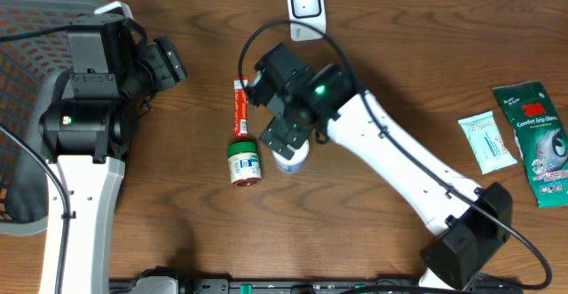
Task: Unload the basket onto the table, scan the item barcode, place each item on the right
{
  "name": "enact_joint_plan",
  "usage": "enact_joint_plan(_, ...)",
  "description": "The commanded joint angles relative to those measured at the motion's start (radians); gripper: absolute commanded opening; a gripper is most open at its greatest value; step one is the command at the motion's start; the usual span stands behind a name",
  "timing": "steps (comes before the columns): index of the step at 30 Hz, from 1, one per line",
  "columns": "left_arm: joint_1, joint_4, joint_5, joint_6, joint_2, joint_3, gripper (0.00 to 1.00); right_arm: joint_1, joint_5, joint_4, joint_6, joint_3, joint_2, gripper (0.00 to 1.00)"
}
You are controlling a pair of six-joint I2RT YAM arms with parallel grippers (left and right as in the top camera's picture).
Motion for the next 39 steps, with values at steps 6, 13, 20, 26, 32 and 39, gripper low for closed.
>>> enact_joint_plan(6,0.004,-0.003,0.002,0.013,0.001,0.005,0.82,-0.010,-0.078,0.011,-0.248,0.044,0.114,0.99)
enact_joint_plan(13,0.004,-0.003,0.002,0.013,0.001,0.005,0.82,0.031,-0.076,0.011,-0.379,0.044,0.262,0.99)
enact_joint_plan(20,0.004,-0.003,0.002,0.013,0.001,0.005,0.82,0.049,0.045,-0.037,-0.368,0.043,0.288,0.88)
enact_joint_plan(26,0.004,-0.003,0.002,0.013,0.001,0.005,0.82,0.054,0.049,-0.093,-0.292,0.043,0.288,0.78)
enact_joint_plan(32,0.004,-0.003,0.002,0.013,0.001,0.005,0.82,0.055,0.050,-0.174,-0.195,0.043,0.287,0.80)
enact_joint_plan(39,0.004,-0.003,0.001,0.013,0.001,0.005,0.82,0.049,0.049,-0.251,-0.004,0.043,0.287,0.83)
